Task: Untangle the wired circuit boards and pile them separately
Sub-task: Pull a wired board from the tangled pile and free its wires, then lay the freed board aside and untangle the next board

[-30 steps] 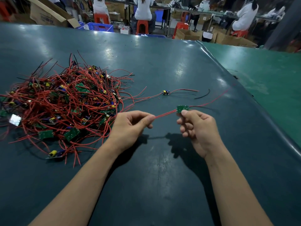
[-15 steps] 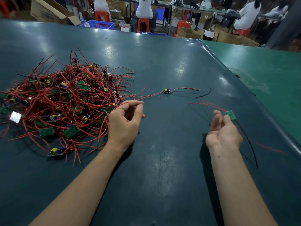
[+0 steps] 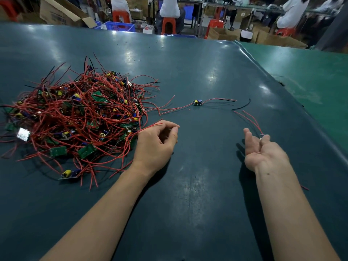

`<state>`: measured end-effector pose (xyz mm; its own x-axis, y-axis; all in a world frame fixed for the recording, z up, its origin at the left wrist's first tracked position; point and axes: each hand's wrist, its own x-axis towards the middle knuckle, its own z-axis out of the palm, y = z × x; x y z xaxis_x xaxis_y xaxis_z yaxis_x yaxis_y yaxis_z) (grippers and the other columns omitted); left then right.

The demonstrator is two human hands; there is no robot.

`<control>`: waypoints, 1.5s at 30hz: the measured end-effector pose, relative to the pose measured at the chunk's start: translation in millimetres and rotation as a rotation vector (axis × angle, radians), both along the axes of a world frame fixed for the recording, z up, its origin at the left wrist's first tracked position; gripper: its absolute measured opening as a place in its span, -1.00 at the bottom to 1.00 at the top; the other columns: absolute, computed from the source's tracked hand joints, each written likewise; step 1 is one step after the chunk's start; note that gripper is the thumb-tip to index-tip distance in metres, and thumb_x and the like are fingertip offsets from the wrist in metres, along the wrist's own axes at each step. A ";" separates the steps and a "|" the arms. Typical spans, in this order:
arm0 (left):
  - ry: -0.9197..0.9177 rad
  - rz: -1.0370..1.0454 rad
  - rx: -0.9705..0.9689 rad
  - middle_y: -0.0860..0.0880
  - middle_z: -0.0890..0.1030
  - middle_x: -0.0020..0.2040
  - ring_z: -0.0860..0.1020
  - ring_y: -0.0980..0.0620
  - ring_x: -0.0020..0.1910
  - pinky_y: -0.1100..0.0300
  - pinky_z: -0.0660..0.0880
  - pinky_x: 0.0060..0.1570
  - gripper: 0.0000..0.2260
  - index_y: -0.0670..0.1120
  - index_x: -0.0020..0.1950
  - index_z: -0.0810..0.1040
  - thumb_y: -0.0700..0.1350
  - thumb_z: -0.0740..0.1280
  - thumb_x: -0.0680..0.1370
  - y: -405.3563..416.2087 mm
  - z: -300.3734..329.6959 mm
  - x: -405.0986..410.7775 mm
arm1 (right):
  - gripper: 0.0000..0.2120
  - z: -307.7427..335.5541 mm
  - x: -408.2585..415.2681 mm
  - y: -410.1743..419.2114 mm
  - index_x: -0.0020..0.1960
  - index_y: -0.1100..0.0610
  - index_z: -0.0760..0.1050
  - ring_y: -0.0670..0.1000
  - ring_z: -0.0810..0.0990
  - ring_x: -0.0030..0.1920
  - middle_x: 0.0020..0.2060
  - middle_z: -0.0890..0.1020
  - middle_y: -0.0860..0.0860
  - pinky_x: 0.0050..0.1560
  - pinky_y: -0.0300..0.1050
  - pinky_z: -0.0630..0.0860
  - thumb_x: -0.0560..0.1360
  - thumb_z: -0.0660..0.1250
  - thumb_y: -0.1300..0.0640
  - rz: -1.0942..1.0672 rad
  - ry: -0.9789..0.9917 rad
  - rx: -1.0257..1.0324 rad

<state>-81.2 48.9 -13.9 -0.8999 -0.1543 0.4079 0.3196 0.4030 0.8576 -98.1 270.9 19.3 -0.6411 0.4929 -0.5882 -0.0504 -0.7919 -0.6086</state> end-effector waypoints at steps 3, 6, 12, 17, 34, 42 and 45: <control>0.051 0.024 -0.097 -0.09 0.61 -0.33 0.56 -0.11 -0.36 0.01 0.50 -0.27 -0.93 -0.14 -0.09 0.64 -0.24 0.37 0.55 0.6 -0.9 1.1 | -0.85 -0.4 0.1 -2.8 -0.08 0.27 0.44 0.05 0.68 -0.39 -0.23 0.59 0.15 -0.42 -0.24 0.58 0.63 0.24 0.22 0.024 -0.009 0.045; 0.178 0.074 -0.269 -0.07 0.62 -0.30 0.52 -0.04 -0.38 0.06 0.49 -0.26 -0.95 -0.20 -0.10 0.65 -0.29 0.40 0.51 1.8 7.5 9.6 | -0.81 -5.4 1.6 -14.8 -0.16 0.30 0.46 -0.01 0.67 -0.46 -0.23 0.64 0.16 -0.44 -0.25 0.57 0.61 0.29 0.24 0.071 -0.008 0.217; 0.122 0.116 -0.347 0.04 0.63 -0.40 0.55 0.08 -0.43 0.21 0.46 -0.32 -0.74 -0.07 -0.28 0.66 0.06 0.35 0.50 -9.2 71.9 29.0 | -0.80 -28.1 -2.2 -42.1 -0.21 0.20 0.53 -0.03 0.55 -0.58 -0.35 0.65 0.08 -0.56 -0.22 0.49 0.59 0.30 0.21 0.299 0.081 0.767; -0.123 0.565 -0.941 -0.18 0.58 0.10 0.54 -0.25 0.08 -0.09 0.51 -0.02 -0.79 -0.05 0.13 0.66 -0.08 0.36 0.52 -81.3 114.6 -10.9 | -0.75 -36.2 -3.0 -48.4 -0.27 0.12 0.56 0.01 0.53 -0.58 -0.38 0.67 0.05 -0.55 -0.18 0.47 0.58 0.32 0.17 0.376 0.101 1.000; -0.395 0.547 -0.781 -0.15 0.63 0.09 0.57 -0.25 0.08 -0.01 0.45 -0.13 -0.76 0.09 -0.03 0.64 0.14 0.53 0.38 -128.3 95.9 -22.7 | -0.84 -32.8 -1.4 -46.8 -0.20 0.14 0.60 0.00 0.52 -0.56 -0.39 0.67 0.09 -0.56 -0.22 0.43 0.56 0.35 0.17 0.453 0.151 0.994; -0.233 0.713 -0.708 -0.20 0.62 0.06 0.57 -0.31 0.04 -0.08 0.49 -0.08 -0.82 0.03 0.04 0.69 0.07 0.42 0.53 -121.0 96.1 -10.9 | -0.84 -30.6 0.2 -45.5 -0.20 0.14 0.61 -0.01 0.52 -0.57 -0.41 0.66 0.06 -0.57 -0.22 0.42 0.55 0.37 0.17 0.472 0.172 0.983; -0.092 0.766 -0.589 -0.16 0.66 0.03 0.58 -0.29 0.03 -0.14 0.53 0.00 -0.80 0.04 0.06 0.69 0.09 0.41 0.52 -127.3 116.1 -9.3 | -0.84 -31.3 0.3 -46.0 -0.20 0.12 0.62 -0.02 0.52 -0.56 -0.40 0.67 0.06 -0.56 -0.23 0.42 0.55 0.37 0.16 0.477 0.171 0.996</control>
